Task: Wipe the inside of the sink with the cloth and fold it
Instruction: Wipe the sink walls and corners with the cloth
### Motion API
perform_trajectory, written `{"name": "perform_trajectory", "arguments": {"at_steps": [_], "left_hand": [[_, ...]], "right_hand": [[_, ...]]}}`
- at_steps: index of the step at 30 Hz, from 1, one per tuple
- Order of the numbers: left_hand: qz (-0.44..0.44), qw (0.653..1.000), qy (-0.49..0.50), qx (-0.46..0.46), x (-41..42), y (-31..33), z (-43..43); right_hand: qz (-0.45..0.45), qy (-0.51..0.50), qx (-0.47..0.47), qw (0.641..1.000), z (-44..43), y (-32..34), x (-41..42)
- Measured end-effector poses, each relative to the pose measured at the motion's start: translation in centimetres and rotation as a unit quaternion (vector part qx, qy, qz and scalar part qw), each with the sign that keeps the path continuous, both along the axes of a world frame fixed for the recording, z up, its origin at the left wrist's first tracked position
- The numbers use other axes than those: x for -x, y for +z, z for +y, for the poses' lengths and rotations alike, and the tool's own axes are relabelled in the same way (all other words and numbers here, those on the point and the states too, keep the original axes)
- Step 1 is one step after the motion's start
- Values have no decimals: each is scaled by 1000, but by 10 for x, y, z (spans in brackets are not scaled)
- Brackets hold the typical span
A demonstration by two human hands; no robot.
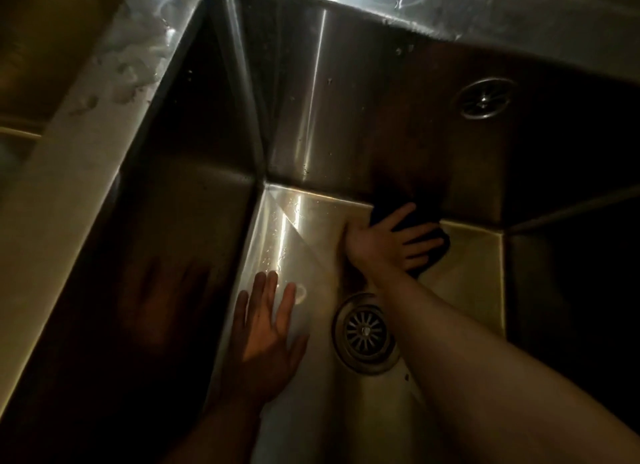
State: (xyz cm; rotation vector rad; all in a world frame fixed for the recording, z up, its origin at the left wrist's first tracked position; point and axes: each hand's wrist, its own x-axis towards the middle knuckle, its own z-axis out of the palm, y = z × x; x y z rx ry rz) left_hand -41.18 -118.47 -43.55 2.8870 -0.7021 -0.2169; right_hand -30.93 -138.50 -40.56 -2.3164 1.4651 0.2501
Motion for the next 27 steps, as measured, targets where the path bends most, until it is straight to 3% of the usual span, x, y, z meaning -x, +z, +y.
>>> {"name": "perform_trajectory", "arguments": {"at_steps": [4,7,9,11,14,17,20,24,27], "left_hand": [[44,991,108,69,-4,11,-8],[36,962,199,181,-15,27,-23],[-2,945,226,236,-32,40,-41],[9,958,209,198,-59,49,-60],[66,985,146,57,-106,49,-76],[84,984,159,6,-140,49,-81],[68,993,100,9,-146,49,-75],[36,994,-89,58,-147,45,-48],[10,997,-80,-9,-142,43,-46]], "right_hand": [[2,147,-138,979,70,12,-23],[-71,259,-377,886,90,39,-34],[-221,186,-465,837,78,54,-25],[-302,128,-387,862,50,58,4],[-259,141,-164,941,-5,47,72],[-157,191,-5,969,-51,23,146],[14,283,66,957,-65,-6,202],[20,307,117,944,-66,-23,210],[19,309,140,941,-65,-24,211]]}}
